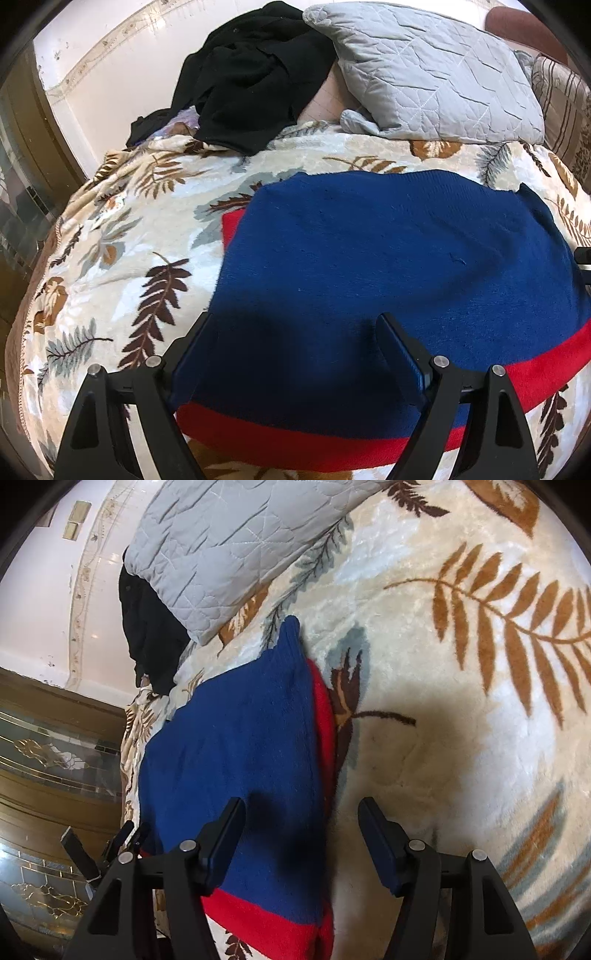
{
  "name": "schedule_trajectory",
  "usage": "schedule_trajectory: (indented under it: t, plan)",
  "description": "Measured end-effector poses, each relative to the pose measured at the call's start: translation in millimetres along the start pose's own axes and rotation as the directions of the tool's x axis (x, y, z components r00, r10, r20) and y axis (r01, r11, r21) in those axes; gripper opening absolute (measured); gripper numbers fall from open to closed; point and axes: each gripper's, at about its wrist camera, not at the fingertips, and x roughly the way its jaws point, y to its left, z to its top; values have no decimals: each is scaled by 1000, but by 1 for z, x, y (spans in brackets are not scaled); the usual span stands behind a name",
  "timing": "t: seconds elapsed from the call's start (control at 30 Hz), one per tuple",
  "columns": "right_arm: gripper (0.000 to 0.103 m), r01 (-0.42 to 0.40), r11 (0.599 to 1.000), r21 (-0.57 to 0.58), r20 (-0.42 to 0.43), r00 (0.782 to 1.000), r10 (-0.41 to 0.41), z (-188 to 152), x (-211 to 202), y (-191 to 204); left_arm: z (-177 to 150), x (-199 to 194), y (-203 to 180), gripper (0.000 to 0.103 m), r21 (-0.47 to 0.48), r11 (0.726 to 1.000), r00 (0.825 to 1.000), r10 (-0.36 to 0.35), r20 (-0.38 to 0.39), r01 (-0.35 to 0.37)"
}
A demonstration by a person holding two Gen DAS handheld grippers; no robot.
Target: Fold small clothes
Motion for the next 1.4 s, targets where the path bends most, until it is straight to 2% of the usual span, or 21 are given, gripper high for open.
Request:
schedule_trajectory:
  t: [0.2,0.6,1.4]
  plan:
    - [68,-50,999,13,-24,998,50,6,4,-5,-2,8,-5,88,4,1000,999,-29,-34,29]
    - [69,-124,992,-5,-69,990,124,11,19,2,-2,13,-5,88,2,999,998,-45,-46,45]
    - [69,-134,990,-32,-43,990,133,11,36,21,-2,11,2,88,-9,999,999,-39,-34,38]
